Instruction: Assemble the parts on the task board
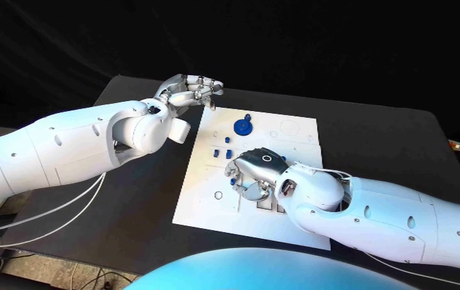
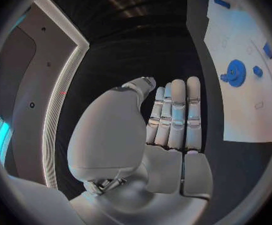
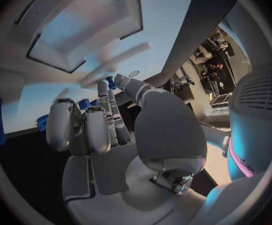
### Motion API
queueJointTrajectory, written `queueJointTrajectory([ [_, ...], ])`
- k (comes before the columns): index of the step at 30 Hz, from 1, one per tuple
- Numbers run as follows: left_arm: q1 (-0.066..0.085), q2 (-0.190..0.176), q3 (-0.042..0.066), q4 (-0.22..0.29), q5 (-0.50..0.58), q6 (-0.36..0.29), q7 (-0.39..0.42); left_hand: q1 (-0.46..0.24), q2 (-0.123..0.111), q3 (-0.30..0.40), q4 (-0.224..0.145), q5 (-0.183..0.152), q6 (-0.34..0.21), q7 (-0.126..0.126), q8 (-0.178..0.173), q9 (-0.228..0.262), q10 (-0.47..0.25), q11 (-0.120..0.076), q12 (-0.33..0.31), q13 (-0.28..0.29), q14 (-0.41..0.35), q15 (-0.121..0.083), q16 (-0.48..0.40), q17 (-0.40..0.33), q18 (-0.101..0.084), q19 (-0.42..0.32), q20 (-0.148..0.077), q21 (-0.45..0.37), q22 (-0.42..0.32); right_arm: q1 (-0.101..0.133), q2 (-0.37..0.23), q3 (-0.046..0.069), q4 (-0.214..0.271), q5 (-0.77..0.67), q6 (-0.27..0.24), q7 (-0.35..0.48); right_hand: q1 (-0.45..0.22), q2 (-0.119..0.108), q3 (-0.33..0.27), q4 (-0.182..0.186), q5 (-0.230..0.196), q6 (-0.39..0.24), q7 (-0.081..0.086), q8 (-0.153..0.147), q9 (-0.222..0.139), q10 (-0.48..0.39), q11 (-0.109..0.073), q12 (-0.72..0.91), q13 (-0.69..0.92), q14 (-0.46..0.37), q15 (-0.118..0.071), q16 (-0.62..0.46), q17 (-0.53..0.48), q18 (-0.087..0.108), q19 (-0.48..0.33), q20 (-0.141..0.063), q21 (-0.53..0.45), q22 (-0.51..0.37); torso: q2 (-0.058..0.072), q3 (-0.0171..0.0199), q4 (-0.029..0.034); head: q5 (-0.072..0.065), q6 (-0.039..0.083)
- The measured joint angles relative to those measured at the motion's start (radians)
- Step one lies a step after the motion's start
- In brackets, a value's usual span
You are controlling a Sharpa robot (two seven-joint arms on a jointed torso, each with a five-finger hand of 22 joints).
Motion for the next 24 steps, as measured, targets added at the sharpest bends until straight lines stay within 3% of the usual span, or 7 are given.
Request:
queueJointTrajectory([
  [7,0.000,-0.002,0.000,-0.001,0.000,0.001,-0.001,0.000,0.000,0.000,0.000,0.000,-0.004,0.004,0.000,0.000,0.000,0.000,0.000,0.000,-0.004,0.004,0.000,-0.001,0.000,0.000,0.000,0.000,-0.001,-0.001,-0.044,0.000,0.027,0.000,-0.030,-0.001,0.000,0.000,-0.008,0.000,0.000,-0.009,0.002,-0.005,0.000,-0.003,0.000,0.007,0.004,0.000,0.000,0.000,-0.002,0.000,0.000,0.000,0.000,0.000,0.000,0.0005,0.0000,-0.003,0.004],
  [11,0.000,-0.004,0.000,-0.002,0.000,0.001,-0.001,0.000,0.000,0.000,0.000,0.000,-0.004,0.004,0.000,0.000,0.000,0.000,0.000,0.000,-0.004,0.004,0.000,-0.001,0.000,0.000,0.000,-0.004,-0.001,0.009,-0.085,0.006,0.058,0.003,-0.058,0.003,0.000,0.000,-0.011,0.003,0.000,-0.004,-0.003,-0.005,0.002,-0.003,0.000,0.014,0.005,0.000,0.000,0.000,-0.001,0.000,0.000,0.000,0.003,0.000,0.000,0.0006,-0.0004,-0.007,0.007],
  [17,0.000,-0.007,0.000,-0.001,0.000,0.003,-0.001,0.000,0.000,0.000,0.000,0.000,-0.004,0.004,0.000,0.000,0.000,0.000,0.000,0.000,-0.004,0.004,0.000,-0.001,0.000,0.000,0.000,-0.004,-0.001,0.051,-0.173,0.017,0.100,0.033,-0.080,0.012,-0.001,-0.001,-0.017,0.009,0.000,0.003,-0.002,0.001,0.004,-0.004,0.000,0.017,0.005,0.000,0.000,0.000,-0.002,0.000,0.000,0.000,0.003,0.000,0.000,0.0006,-0.0005,-0.017,0.014],
  [20,0.000,-0.009,-0.001,-0.001,0.000,0.004,-0.001,0.000,0.000,0.000,0.000,0.000,-0.004,0.004,0.000,0.000,0.000,0.000,0.000,0.000,-0.004,0.004,0.000,-0.001,0.000,0.000,0.000,-0.004,-0.001,0.086,-0.224,0.022,0.107,0.069,-0.075,0.018,-0.008,-0.014,-0.038,0.015,0.008,0.003,-0.002,0.001,0.005,-0.023,-0.002,0.018,0.005,0.000,0.000,0.000,-0.010,0.000,0.000,0.000,-0.007,0.000,-0.001,0.0005,-0.0010,-0.021,0.016],
  [22,0.000,-0.009,-0.001,0.000,0.000,0.006,-0.001,0.000,0.000,0.000,0.000,0.000,-0.004,0.004,0.000,0.000,0.000,0.000,0.000,0.000,-0.004,0.004,0.000,-0.001,0.000,0.000,0.000,-0.004,-0.001,0.106,-0.253,0.025,0.107,0.087,-0.065,0.021,-0.017,-0.028,-0.083,0.025,0.025,-0.002,0.003,-0.004,0.005,-0.066,0.006,0.018,-0.002,0.000,0.008,-0.010,-0.026,0.000,-0.017,0.009,-0.034,0.000,-0.001,0.0003,-0.0012,-0.024,0.018],
  [23,0.000,-0.010,-0.001,0.000,-0.001,0.007,-0.001,0.000,0.000,-0.002,-0.002,0.000,-0.004,0.004,0.000,0.000,0.000,0.000,0.000,0.000,-0.004,0.004,0.000,-0.001,0.000,0.000,0.000,-0.004,-0.002,0.116,-0.270,0.026,0.107,0.097,-0.054,0.023,-0.017,-0.028,-0.126,0.034,0.031,-0.008,0.009,-0.010,0.005,-0.082,0.010,0.018,-0.006,-0.001,0.013,-0.010,-0.031,0.000,-0.023,0.012,-0.045,0.000,-0.001,0.0000,-0.0012,-0.025,0.019],
  [24,0.000,-0.010,-0.001,0.000,-0.001,0.008,-0.001,0.000,0.000,-0.004,-0.004,0.000,-0.004,0.004,0.000,0.000,0.000,0.000,0.000,0.000,-0.004,0.004,0.000,-0.002,0.000,0.000,0.000,-0.004,-0.002,0.121,-0.279,0.026,0.106,0.102,-0.044,0.024,0.007,-0.015,-0.209,0.047,0.038,-0.019,0.010,-0.017,0.005,-0.102,0.009,0.026,-0.010,0.000,0.014,-0.010,-0.035,0.000,-0.026,0.015,-0.056,0.000,-0.001,-0.0001,-0.0013,-0.025,0.020],
])
